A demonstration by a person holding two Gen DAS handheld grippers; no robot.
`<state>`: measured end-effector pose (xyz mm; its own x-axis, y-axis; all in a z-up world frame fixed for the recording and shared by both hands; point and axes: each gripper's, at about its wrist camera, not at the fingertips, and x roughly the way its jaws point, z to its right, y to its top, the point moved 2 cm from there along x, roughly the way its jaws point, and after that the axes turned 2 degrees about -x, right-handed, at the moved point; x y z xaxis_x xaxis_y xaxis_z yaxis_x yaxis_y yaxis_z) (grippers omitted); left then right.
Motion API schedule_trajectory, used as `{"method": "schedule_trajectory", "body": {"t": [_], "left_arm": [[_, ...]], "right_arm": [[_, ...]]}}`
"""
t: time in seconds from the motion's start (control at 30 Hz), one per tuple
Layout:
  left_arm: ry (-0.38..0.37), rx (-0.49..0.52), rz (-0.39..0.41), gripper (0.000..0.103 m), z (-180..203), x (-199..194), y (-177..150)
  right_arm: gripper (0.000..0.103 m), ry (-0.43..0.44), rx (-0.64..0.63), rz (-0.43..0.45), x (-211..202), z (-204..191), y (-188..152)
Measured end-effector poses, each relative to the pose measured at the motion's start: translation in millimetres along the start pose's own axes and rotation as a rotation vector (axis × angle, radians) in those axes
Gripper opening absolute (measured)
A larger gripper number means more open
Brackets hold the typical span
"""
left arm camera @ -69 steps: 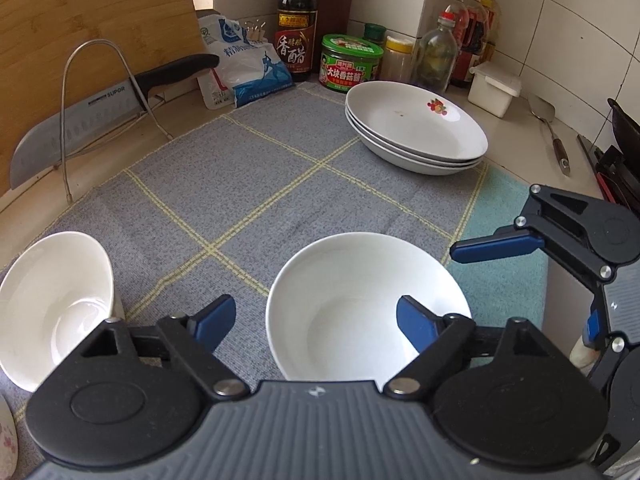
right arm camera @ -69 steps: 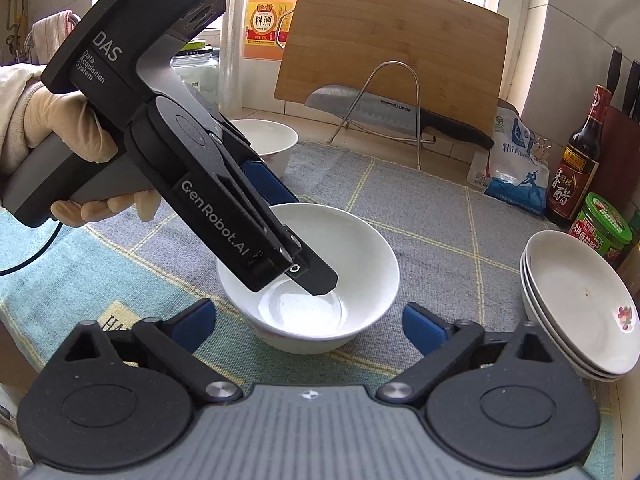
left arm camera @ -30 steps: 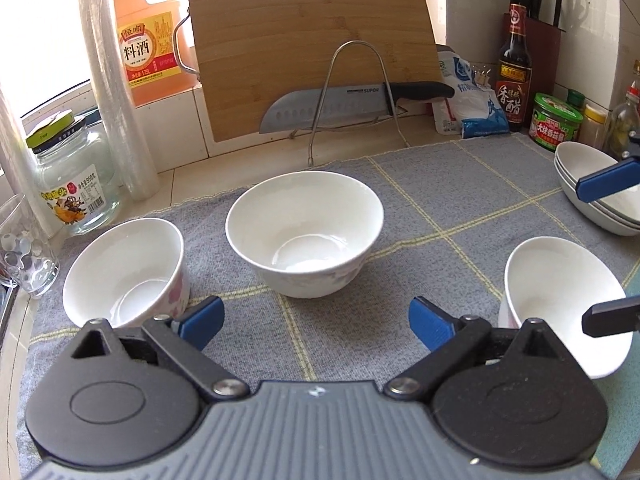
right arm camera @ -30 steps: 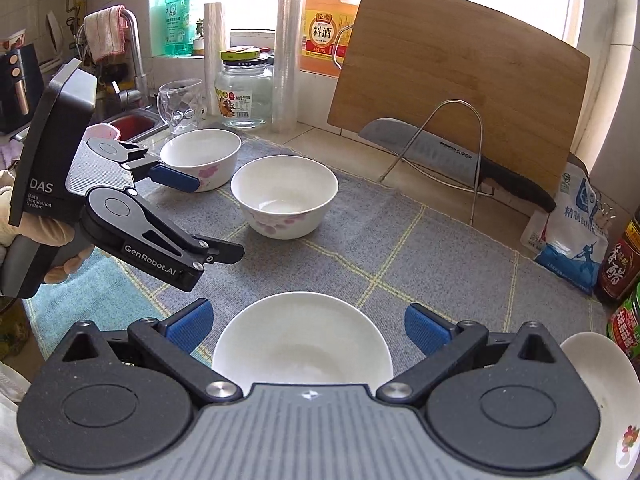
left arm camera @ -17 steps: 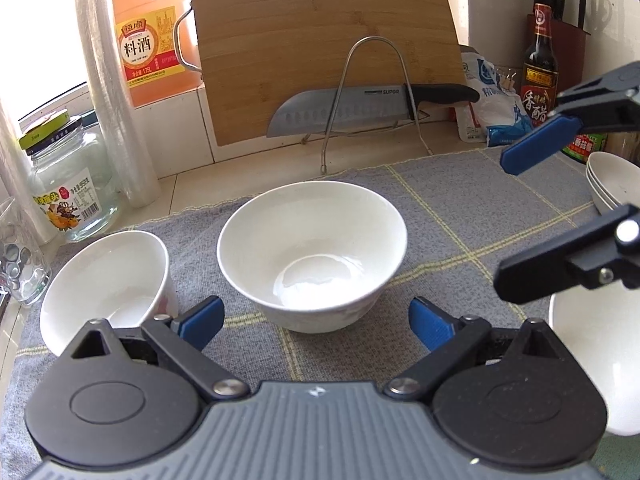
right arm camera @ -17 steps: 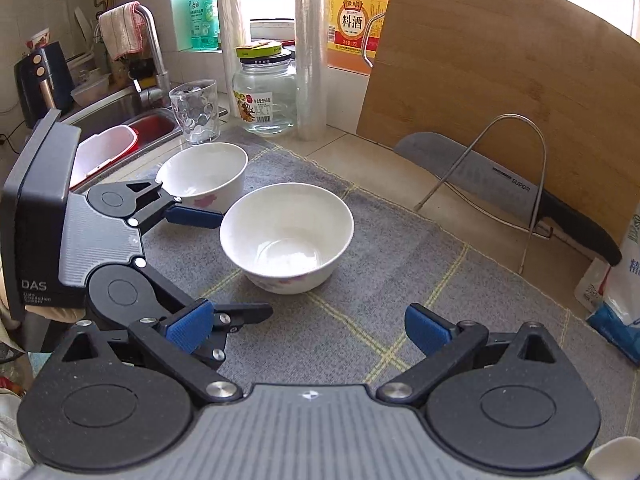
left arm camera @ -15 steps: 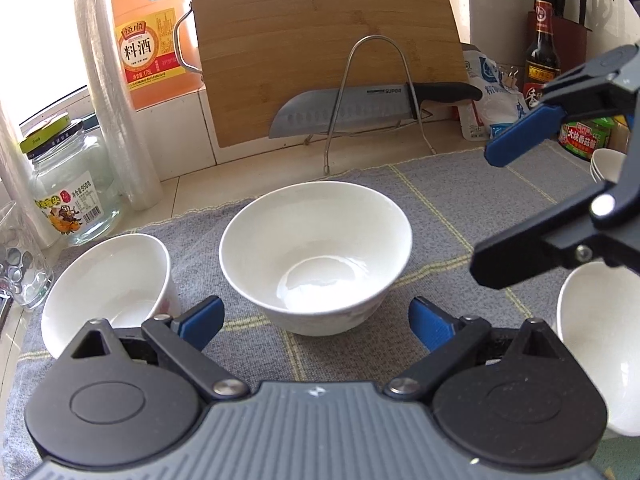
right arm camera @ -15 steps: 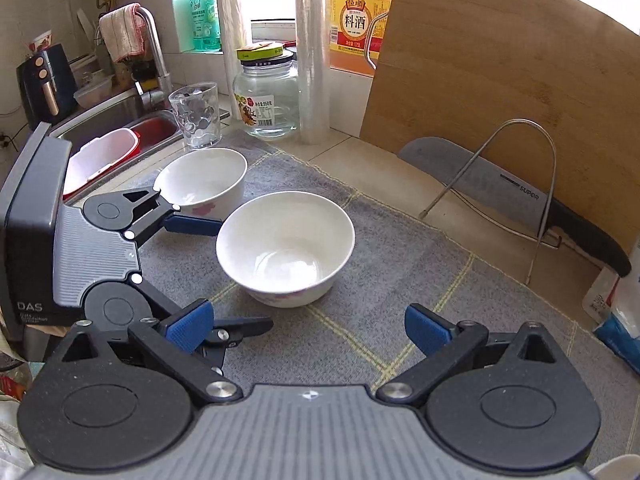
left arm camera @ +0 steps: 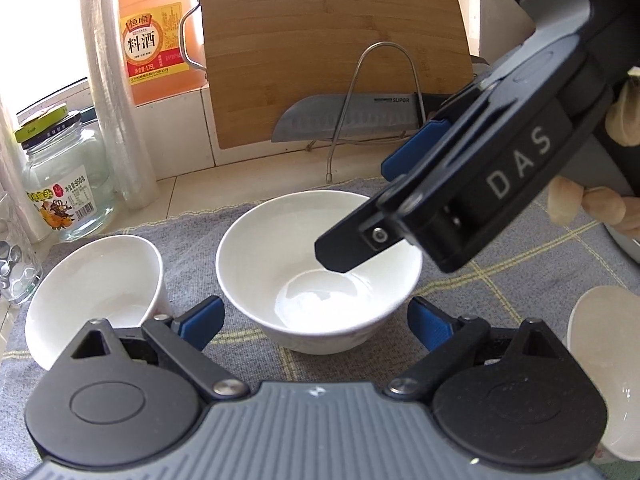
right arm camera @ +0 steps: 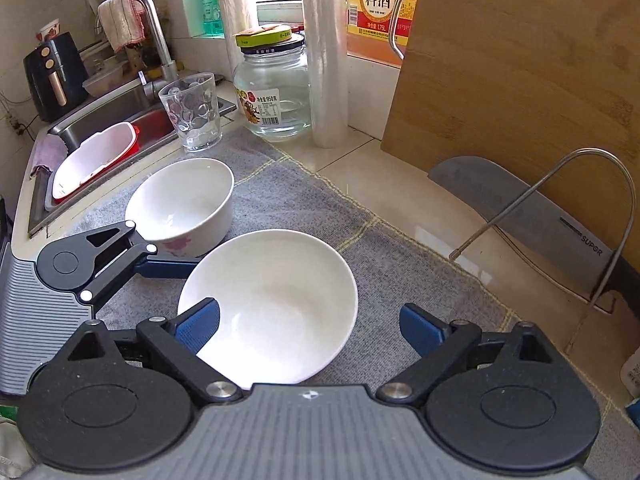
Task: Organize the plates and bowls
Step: 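Move the right gripper to another white bowl and grasp its rim, then lift the bowl with the right gripper and carry it over the placed bowl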
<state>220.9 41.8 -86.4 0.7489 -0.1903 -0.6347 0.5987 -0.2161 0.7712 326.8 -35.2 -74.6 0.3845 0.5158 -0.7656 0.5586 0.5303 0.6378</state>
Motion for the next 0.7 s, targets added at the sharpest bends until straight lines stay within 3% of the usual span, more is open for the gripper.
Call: {"method": "schedule_trajectory", "body": {"t": [0.23, 0.7], "left_arm": [[-0.017, -0.009, 0.005, 0.093, -2, 0, 1], [-0.028, 0.002, 0.003, 0.090, -4, 0, 2]], "right_arm": [[0.084, 0.032, 0.001, -0.034, 15, 4, 2], [0.079, 0.079, 0.015, -0.035, 21, 2, 7]]}}
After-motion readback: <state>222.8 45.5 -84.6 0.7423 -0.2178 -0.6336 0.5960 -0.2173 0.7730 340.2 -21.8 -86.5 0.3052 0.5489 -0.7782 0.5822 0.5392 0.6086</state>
